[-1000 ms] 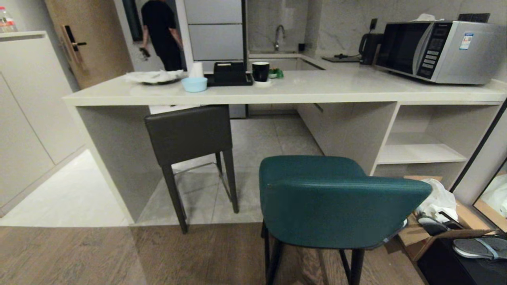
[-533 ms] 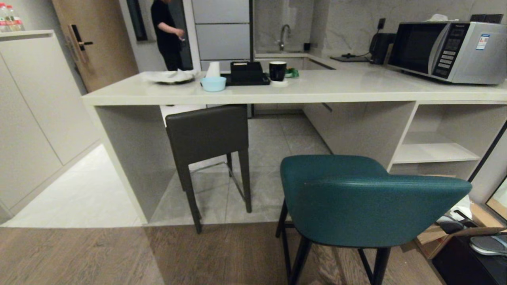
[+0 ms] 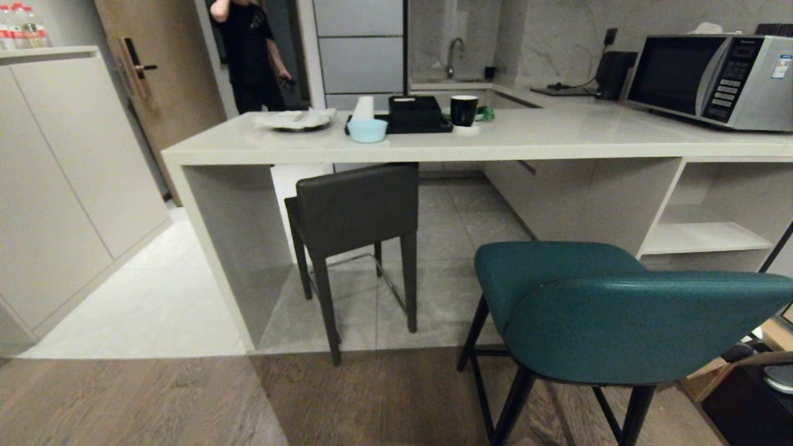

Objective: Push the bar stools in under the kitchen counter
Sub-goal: Pull the gray chair out from under the dining table

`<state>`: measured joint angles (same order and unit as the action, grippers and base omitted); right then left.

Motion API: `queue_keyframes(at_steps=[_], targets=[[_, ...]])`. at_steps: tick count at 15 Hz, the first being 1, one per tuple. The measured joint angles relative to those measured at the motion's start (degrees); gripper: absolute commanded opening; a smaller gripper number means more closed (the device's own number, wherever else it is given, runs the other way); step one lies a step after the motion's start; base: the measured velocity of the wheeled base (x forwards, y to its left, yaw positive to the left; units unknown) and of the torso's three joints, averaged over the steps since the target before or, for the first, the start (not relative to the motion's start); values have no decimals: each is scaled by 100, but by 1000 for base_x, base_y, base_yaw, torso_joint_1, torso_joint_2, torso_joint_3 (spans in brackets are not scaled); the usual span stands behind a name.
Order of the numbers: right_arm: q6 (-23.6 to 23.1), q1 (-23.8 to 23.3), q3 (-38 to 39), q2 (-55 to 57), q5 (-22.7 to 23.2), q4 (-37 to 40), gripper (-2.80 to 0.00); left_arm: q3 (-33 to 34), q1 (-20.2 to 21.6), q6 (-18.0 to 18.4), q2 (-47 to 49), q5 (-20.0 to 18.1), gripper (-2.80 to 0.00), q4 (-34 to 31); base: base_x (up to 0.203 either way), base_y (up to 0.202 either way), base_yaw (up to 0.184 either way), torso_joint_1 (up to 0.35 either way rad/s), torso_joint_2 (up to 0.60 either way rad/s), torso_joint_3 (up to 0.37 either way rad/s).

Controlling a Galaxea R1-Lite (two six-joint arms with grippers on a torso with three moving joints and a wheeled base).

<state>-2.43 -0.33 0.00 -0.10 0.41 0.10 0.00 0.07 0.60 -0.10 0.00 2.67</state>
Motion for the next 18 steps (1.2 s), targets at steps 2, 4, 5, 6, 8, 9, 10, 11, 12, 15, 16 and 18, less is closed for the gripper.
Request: queue_keyframes(at_steps=[2, 4, 5, 6, 8, 9, 10, 11, 12, 15, 16, 18], targets=[[0, 2, 0, 0, 0, 0, -280, 0, 0, -4, 0, -1, -280, 0, 0, 199, -3, -1, 4, -1], [-5, 2, 0, 0, 2, 0, -280, 0, 0, -7, 0, 0, -280, -4, 0, 197, -3, 2, 5, 2], [-5, 2, 0, 0, 7, 0, -280, 0, 0, -10, 1, 1, -280, -2, 0, 197, -1, 4, -2, 2], [-7, 0, 0, 0, 7, 0, -280, 0, 0, -13, 1, 0, -280, -2, 0, 192, -1, -2, 2, 6], [-9, 0, 0, 0, 5, 1, -280, 0, 0, -11, 2, 2, -280, 2, 0, 198, 1, 3, 1, 2], [-7, 0, 0, 0, 7, 0, -280, 0, 0, -16, 2, 0, -280, 0, 0, 198, -1, 2, 7, 2], [-7, 0, 0, 0, 10, 0, -280, 0, 0, -13, 2, 0, -280, 0, 0, 195, -2, 2, 1, -1], [-6, 0, 0, 0, 7, 0, -280, 0, 0, -18, 2, 0, -280, 2, 0, 199, -3, 2, -2, 5], [-10, 0, 0, 0, 7, 0, -280, 0, 0, -18, 2, 0, -280, 0, 0, 203, -2, 3, 0, -5], [-2, -3, 0, 0, 3, 0, -280, 0, -5, -17, 2, 2, -280, 9, 0, 151, -2, -25, 68, 46], [-2, -2, 0, 0, 2, -2, -280, 0, -5, -16, 2, 2, -280, 5, 0, 0, 0, -121, 311, 193], [12, 4, 0, 2, 0, 0, -280, 0, 2, -16, 2, 0, -280, -6, 0, 0, 0, -143, 399, 241]])
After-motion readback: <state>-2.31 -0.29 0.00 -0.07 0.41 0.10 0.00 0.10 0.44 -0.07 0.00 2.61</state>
